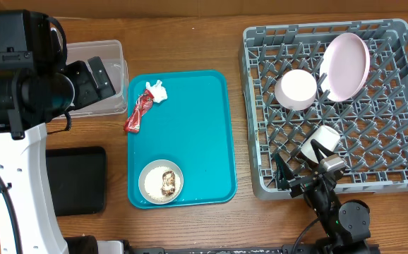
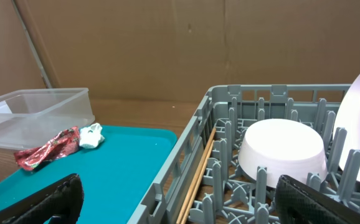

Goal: Sort waste into correct bins and load items into the dishwasher
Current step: 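Lift the left arm from rest and swing it over the teal tray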

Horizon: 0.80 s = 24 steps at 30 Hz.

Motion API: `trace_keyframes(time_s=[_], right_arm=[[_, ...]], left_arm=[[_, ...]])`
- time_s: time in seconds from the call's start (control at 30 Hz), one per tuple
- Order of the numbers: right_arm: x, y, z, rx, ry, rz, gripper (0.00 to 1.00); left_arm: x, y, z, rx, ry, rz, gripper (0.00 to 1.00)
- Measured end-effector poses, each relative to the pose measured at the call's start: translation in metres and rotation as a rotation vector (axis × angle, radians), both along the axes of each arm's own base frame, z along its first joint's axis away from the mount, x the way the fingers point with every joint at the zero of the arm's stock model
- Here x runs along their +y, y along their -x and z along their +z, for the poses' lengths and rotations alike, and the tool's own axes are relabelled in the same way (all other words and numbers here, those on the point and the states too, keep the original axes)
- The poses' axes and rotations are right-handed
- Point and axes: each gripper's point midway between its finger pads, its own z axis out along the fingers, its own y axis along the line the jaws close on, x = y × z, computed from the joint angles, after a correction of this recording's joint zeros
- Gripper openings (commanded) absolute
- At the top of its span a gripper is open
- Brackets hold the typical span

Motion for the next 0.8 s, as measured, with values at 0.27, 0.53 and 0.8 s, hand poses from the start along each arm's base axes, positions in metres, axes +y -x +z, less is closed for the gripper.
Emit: trace_keyframes(time_s=[0.27, 0.53, 0.8], right_arm=[[0.0, 0.0, 0.0, 0.0, 0.0, 0.0, 1.0], [0.0, 0.0, 0.0, 0.001, 0.0, 0.0, 1.0], [0.0, 0.0, 0.0, 0.001, 0.0, 0.0, 1.0]], left_arm=[[0.0, 0.0, 0.0, 0.0, 0.0, 0.0, 1.0], [-0.001, -0.02, 0.013, -0.097, 0.005, -0.005, 1.0], [-0.018, -0.021, 0.015, -0.106, 0.098, -0.048, 1.0]])
